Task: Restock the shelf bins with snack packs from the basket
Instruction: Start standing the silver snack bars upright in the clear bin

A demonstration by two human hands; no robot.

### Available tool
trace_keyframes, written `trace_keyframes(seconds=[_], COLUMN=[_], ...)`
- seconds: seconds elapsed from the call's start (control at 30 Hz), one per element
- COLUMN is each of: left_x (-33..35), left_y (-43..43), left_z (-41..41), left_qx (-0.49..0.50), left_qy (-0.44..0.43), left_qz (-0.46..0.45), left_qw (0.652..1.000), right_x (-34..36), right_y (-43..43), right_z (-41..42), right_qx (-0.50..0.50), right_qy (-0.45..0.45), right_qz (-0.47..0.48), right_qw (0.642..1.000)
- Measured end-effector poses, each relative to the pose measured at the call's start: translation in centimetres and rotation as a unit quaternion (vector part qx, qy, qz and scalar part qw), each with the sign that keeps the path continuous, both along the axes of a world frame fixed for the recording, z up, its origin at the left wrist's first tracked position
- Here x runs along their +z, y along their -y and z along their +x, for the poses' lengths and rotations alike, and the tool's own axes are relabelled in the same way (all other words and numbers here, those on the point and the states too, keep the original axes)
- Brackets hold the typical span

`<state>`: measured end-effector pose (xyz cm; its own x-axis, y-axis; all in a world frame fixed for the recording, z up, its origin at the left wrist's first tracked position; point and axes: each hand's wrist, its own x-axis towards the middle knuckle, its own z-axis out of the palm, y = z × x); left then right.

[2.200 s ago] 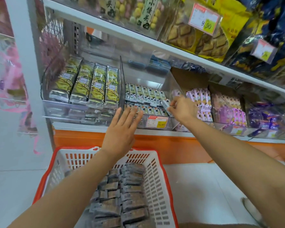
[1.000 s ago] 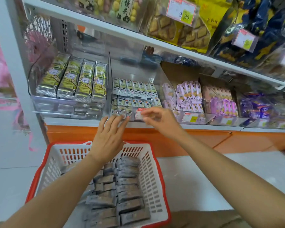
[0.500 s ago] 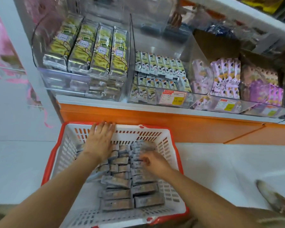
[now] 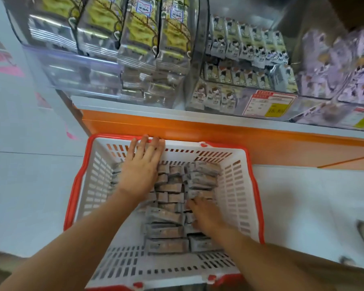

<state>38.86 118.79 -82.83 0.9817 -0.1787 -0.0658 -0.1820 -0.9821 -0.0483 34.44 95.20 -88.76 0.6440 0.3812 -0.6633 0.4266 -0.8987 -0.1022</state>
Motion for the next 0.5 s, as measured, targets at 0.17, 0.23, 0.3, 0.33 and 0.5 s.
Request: trace_keyframes(seconds=[0.17,0.23,0.3,0.33,0.5], left_x=[0.5,0.6,1.2,1.4,3.0], left_y=[0.0,0.2,0.5,0.6,1.7], left_z=[-0.1,0.0,0.0,-0.1,-0.2], left_qx=[0.003,0.002,0.005,0.008,0.047], left_qy=[0.001,-0.014,-0.028,-0.03,-0.074], left_qz=[-0.019,-0.01,0.0,-0.005,-0.033], left_qw=[1.0,1.0,1.0,1.0,0.996], right_x=[-0.1,0.6,1.9,2.6,7.3], right_y=[0.1,0.6,1.1,1.3,2.0], right_z=[0.3,0.7,1.1,1.4,2.7], right_qx=[0.04,0.022,-0.015,-0.04,-0.198], right_qy=[0.019,0.032,0.047,0.051,0.059], right_qz=[0.007,0.031,0.077,0.102,0.252], right_qw=[0.999,0.999,0.996,0.993,0.946])
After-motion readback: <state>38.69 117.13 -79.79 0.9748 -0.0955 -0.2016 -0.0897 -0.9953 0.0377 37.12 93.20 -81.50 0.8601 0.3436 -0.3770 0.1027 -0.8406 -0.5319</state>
